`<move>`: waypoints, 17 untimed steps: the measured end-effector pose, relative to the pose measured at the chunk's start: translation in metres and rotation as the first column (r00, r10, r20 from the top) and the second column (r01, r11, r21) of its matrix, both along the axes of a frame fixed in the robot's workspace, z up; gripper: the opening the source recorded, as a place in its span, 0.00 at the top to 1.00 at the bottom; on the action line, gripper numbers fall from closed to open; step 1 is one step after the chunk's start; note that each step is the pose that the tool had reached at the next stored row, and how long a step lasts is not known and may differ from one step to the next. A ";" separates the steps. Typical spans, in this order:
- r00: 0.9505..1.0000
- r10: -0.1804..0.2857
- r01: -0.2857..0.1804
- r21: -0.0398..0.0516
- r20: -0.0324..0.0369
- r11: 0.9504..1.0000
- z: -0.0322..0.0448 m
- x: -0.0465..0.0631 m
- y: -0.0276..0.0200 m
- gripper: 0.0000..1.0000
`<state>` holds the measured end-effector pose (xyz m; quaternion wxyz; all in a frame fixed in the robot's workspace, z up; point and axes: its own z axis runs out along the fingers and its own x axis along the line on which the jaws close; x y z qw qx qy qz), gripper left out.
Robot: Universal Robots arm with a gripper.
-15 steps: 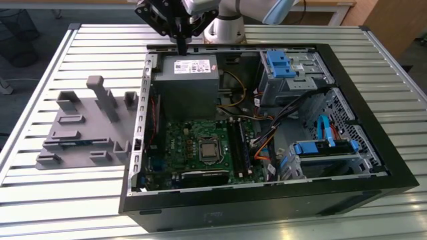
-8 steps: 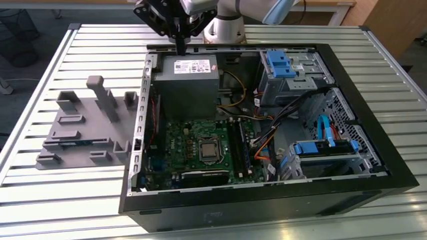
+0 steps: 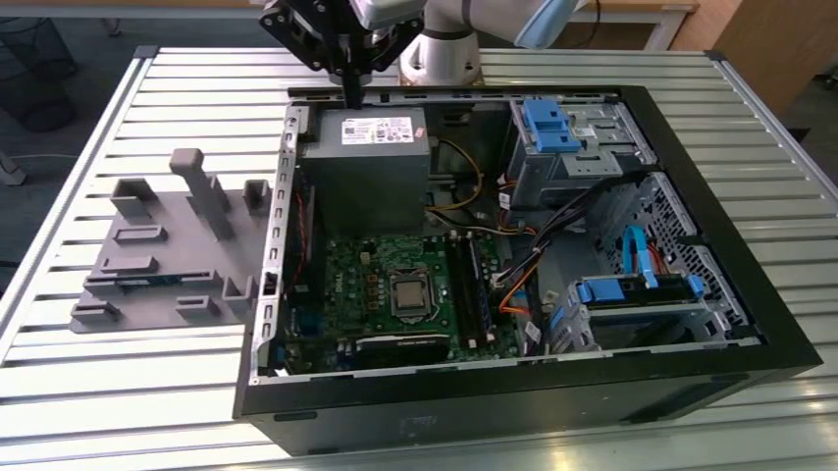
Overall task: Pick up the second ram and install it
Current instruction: 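Reach for the second ram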
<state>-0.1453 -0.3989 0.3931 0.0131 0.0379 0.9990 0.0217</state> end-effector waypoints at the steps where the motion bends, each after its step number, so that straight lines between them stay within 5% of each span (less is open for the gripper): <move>1: 1.000 0.000 0.000 0.000 0.000 1.000 0.0000 0.000 0.0000 0.89; 17: 1.000 0.000 0.000 0.000 0.000 1.000 -0.0001 -0.004 0.0000 0.89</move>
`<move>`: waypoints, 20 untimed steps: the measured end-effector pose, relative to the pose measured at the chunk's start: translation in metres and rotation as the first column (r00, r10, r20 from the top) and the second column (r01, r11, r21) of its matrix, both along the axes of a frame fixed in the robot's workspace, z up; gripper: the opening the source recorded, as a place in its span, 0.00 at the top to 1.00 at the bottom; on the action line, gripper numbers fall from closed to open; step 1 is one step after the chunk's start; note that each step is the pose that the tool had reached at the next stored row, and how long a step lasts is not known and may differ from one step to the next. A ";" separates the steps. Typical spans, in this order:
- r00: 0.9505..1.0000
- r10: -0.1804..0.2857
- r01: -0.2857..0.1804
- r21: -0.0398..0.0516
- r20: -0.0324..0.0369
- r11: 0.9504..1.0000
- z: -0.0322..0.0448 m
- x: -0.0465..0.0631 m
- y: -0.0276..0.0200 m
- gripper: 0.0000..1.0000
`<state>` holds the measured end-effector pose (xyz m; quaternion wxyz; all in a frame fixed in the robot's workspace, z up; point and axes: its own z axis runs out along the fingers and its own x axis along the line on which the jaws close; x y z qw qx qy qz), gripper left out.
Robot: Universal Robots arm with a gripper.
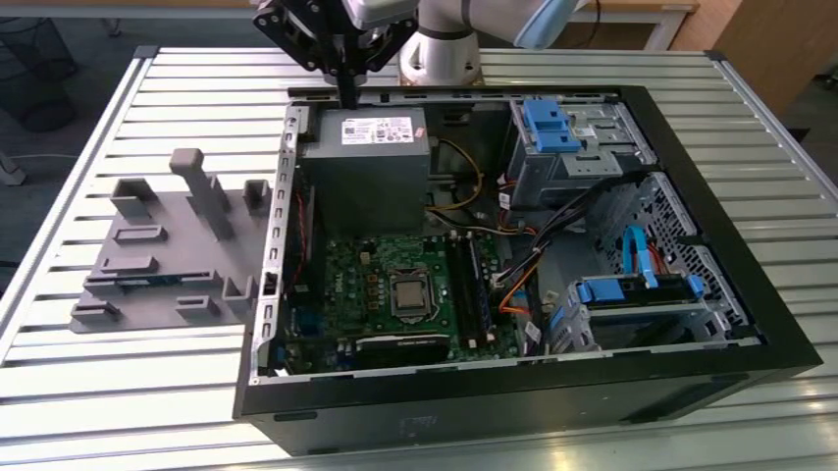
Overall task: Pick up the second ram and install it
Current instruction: 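Reach for the second ram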
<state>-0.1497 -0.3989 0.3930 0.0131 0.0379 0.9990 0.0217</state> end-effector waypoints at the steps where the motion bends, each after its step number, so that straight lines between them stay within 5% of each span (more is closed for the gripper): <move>1: 1.000 0.000 0.000 0.000 0.000 1.000 0.0000 0.000 0.0000 0.89; 20: 1.000 0.000 0.000 0.000 0.000 1.000 -0.0002 -0.005 0.0000 0.89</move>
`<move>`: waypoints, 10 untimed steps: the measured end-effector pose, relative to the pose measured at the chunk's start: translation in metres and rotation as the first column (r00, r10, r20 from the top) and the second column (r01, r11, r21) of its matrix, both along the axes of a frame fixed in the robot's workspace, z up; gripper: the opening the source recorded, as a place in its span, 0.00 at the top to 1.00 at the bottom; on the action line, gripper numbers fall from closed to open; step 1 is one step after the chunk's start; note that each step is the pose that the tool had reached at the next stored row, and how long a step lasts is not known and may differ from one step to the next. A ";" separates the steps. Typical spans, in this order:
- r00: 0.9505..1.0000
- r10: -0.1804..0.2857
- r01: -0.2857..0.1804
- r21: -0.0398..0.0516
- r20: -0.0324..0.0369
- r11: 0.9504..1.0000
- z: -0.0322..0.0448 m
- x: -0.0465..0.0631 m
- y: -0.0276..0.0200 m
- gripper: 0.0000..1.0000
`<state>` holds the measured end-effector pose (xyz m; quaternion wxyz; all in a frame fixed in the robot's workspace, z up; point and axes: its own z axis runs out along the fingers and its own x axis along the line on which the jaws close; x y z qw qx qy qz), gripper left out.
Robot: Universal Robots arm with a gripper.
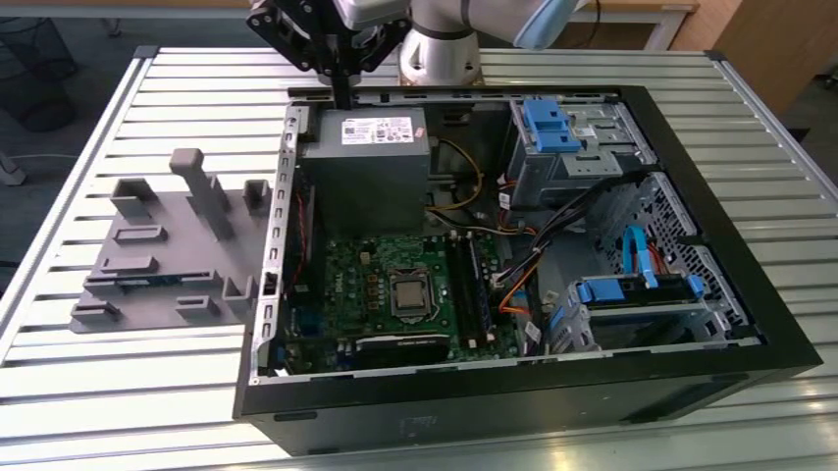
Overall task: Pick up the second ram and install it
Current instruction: 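Reach for the second ram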
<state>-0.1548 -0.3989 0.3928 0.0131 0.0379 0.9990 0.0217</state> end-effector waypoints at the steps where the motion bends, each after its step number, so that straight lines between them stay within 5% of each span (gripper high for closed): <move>1: 1.000 0.000 0.000 0.000 0.000 1.000 0.0000 0.000 0.0000 0.89; 10: 1.000 0.000 0.000 0.000 0.000 1.000 -0.0001 -0.003 0.0000 0.89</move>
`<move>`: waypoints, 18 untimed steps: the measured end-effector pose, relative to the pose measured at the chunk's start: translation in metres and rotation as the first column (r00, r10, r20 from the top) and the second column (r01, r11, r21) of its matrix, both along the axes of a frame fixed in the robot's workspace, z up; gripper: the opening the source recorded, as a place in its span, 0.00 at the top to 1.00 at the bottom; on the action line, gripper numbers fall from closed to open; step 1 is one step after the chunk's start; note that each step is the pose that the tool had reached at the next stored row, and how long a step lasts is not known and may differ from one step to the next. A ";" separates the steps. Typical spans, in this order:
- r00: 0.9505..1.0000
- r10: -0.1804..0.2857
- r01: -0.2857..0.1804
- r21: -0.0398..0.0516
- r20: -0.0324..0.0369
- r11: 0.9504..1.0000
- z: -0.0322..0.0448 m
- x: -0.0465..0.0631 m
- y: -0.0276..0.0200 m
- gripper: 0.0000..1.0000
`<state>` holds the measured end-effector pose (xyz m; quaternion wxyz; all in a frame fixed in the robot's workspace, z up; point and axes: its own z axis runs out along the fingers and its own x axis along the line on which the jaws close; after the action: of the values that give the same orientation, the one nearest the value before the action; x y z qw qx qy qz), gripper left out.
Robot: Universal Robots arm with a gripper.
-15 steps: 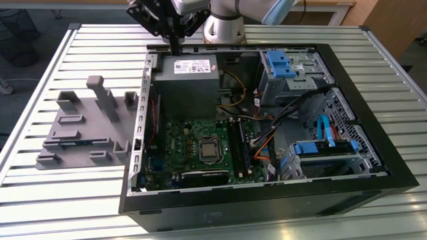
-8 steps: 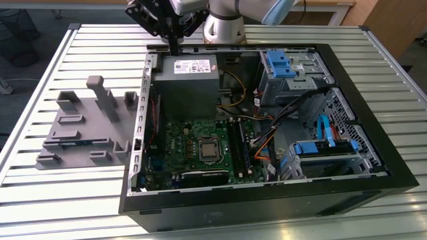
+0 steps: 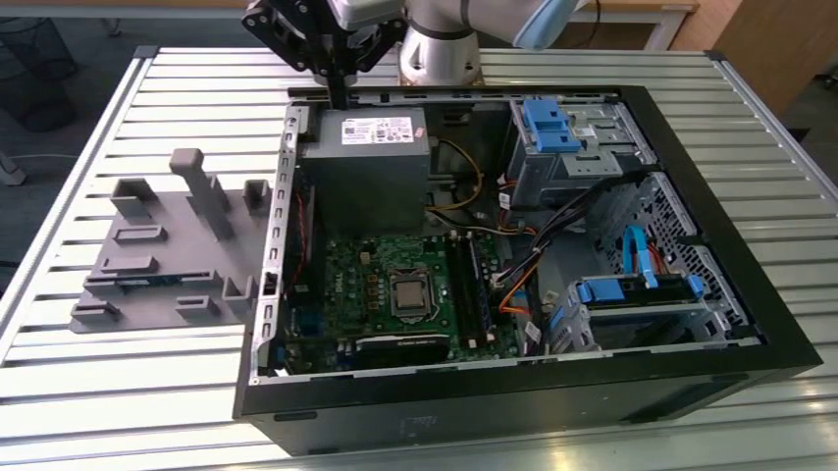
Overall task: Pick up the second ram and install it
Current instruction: 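Reach for the second ram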
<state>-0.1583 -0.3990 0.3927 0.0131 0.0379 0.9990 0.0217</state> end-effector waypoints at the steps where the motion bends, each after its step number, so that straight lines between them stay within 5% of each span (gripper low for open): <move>1: 1.000 0.000 0.000 0.000 0.000 1.000 0.0000 0.000 0.0000 0.89; 18: 1.000 0.000 0.000 0.000 0.000 1.000 -0.0001 -0.008 0.0000 0.89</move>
<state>-0.1667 -0.3989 0.3926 0.0131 0.0379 0.9990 0.0217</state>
